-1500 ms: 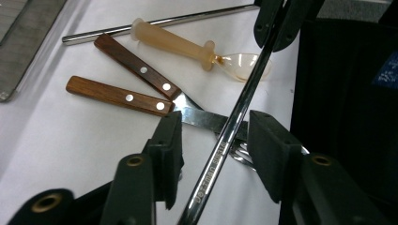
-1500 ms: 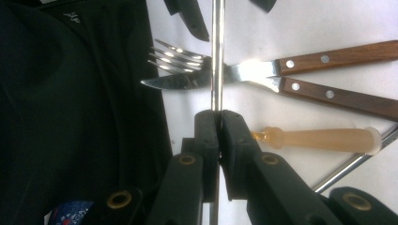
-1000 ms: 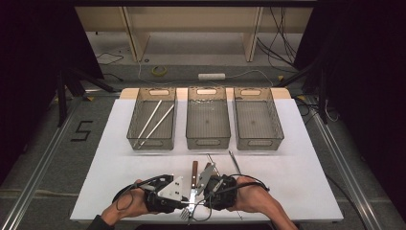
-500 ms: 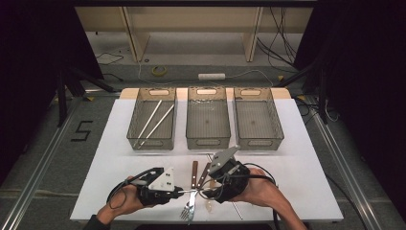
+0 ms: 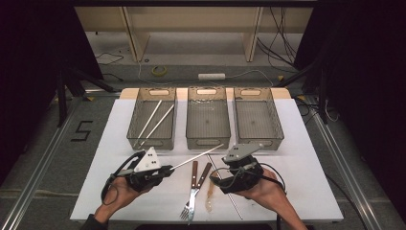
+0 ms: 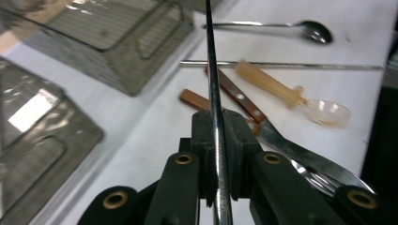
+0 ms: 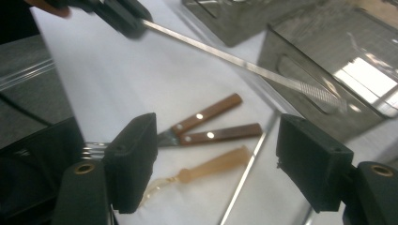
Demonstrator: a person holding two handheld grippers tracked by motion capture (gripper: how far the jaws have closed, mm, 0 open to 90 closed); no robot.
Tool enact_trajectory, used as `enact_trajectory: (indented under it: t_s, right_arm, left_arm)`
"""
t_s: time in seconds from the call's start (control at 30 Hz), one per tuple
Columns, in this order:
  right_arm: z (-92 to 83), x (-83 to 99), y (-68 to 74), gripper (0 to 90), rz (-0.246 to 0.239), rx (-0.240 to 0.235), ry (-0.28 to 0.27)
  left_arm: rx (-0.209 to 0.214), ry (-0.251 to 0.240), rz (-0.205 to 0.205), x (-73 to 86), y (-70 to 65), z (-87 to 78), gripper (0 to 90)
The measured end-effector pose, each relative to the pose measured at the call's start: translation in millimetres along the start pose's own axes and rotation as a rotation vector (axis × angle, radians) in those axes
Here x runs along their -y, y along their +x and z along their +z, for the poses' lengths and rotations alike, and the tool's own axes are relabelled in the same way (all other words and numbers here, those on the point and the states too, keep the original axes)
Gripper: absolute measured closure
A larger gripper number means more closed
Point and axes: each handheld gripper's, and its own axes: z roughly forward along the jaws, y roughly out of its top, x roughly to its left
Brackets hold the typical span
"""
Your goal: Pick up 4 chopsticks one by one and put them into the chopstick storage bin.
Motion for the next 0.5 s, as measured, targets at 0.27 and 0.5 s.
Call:
enact_trajectory:
  t_s: [0.27,0.5]
  right_arm:
    - [3.3,24.8,-8.6,30.6,0.094,0.063,0.013]
    - [5.5,42.7,-11.5,30.6,0.128,0.076,0.008]
  left_arm:
    - [-0.108,-0.040,-0.082,-4.4,15.6,-8.2,83.0]
    - [-0.175,-0.050,-0.140,-3.2,40.4,-9.4,83.0]
